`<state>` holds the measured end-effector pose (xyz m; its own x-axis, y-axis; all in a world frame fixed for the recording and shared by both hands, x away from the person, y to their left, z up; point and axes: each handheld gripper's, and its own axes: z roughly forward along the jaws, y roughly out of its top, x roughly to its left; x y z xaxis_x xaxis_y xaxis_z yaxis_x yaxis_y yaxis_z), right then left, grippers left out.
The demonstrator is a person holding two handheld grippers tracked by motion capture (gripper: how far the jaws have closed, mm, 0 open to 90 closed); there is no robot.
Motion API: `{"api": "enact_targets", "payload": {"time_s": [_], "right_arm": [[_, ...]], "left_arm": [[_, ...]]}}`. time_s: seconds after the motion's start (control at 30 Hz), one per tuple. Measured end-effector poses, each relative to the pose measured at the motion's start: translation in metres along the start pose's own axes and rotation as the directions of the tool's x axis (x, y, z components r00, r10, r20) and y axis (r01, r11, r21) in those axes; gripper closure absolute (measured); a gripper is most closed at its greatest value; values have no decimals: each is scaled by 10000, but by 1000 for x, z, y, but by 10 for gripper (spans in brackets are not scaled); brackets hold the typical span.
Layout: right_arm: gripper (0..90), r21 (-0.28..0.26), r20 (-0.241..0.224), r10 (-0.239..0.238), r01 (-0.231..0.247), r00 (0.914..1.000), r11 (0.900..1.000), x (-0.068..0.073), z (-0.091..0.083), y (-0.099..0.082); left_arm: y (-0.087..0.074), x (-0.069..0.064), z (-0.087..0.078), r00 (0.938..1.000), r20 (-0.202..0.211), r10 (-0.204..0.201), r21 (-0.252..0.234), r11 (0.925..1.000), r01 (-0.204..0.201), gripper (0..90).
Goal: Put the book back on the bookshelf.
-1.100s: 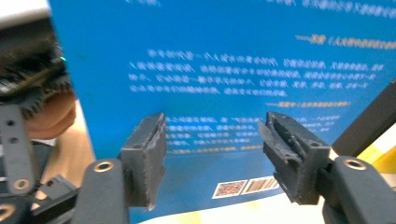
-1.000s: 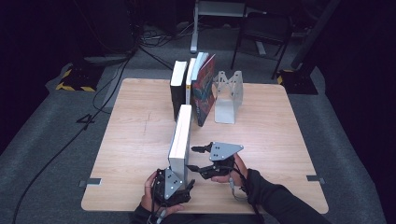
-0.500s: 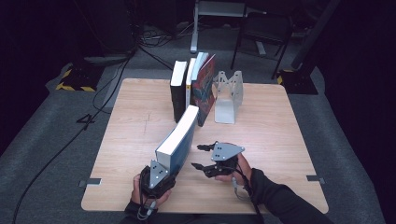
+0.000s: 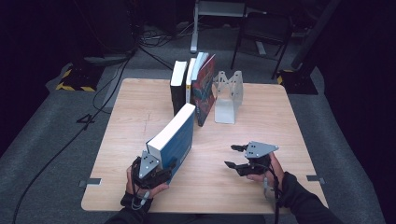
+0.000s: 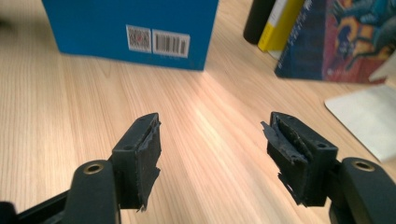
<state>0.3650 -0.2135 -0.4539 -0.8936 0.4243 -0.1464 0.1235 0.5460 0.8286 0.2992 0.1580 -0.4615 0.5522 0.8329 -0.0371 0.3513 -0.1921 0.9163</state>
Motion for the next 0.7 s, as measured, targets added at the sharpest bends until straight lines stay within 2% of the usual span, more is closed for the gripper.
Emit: {"api": "enact_targets", "payload": {"time_s": [0.07, 0.13, 0.17, 0.2, 0.27, 0.4, 0.5, 0.53, 0.6, 0.7], "right_arm": [[348, 43, 206, -9, 8, 9998, 10000, 0, -3, -3], [350, 30, 182, -31, 30, 9998, 10000, 0, -5, -5], [347, 64, 331, -17, 15, 9995, 10000, 1, -7, -6], [347, 64, 331, -17, 15, 9995, 10000, 1, -7, -6], [341, 88, 214, 17, -19, 9998, 10000, 1, -8, -8], [342, 325, 393, 92, -105, 9992, 9994, 2, -8, -13], [341, 455, 607, 131, -159, 9981, 9988, 1, -12, -16], [341, 503, 651, 197, -230, 9977, 9985, 1, -14, -18], [341, 599, 791, 264, -312, 9965, 9977, -1, -18, -23], [341, 652, 1040, 385, -455, 9938, 9968, -5, -26, -30]], "left_arm": [[1, 5, 1, 9992, 362, -157, 54, 9999, 155, 462], [2, 6, 2, 9989, 422, -208, 62, 9998, 205, 540], [3, 10, 3, 9978, 601, -263, 128, 9996, 255, 548], [3, 10, 3, 9978, 601, -263, 128, 9996, 255, 559], [4, 15, 5, 9951, 927, -357, 138, 9993, 345, 569], [9, 20, 12, 9906, 1330, -327, 240, 9993, 298, 592], [12, 17, 19, 9854, 1678, -300, 245, 9994, 262, 594], [12, 17, 19, 9854, 1678, -300, 245, 9994, 262, 594], [17, 9, 30, 9768, 2128, -231, 266, 9995, 179, 594], [21, 0, 40, 9701, 2424, -126, 325, 9995, 48, 593]]}}
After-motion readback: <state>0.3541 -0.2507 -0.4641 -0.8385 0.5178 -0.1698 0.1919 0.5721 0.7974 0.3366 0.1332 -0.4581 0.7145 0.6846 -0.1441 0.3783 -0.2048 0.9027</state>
